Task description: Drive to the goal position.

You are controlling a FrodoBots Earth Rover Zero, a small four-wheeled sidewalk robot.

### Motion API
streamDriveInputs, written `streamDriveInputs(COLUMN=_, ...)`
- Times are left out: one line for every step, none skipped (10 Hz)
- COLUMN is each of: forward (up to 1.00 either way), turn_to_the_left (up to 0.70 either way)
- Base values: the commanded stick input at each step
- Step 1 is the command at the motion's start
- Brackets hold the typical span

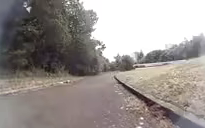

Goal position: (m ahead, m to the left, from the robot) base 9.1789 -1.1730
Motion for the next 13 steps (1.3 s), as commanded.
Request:
streamDriveInputs(forward=0.45, turn_to_the_left=0.00)
streamDriveInputs(forward=0.45, turn_to_the_left=0.00)
streamDriveInputs(forward=0.45, turn_to_the_left=0.00)
streamDriveInputs(forward=0.45, turn_to_the_left=0.00)
streamDriveInputs(forward=0.45, turn_to_the_left=0.00)
streamDriveInputs(forward=0.45, turn_to_the_left=0.00)
streamDriveInputs(forward=0.45, turn_to_the_left=0.00)
streamDriveInputs(forward=0.45, turn_to_the_left=0.00)
streamDriveInputs(forward=0.45, turn_to_the_left=0.00)
streamDriveInputs(forward=0.45, turn_to_the_left=0.00)
streamDriveInputs(forward=0.45, turn_to_the_left=0.00)
streamDriveInputs(forward=0.45, turn_to_the_left=0.00)
streamDriveInputs(forward=0.45, turn_to_the_left=0.00)
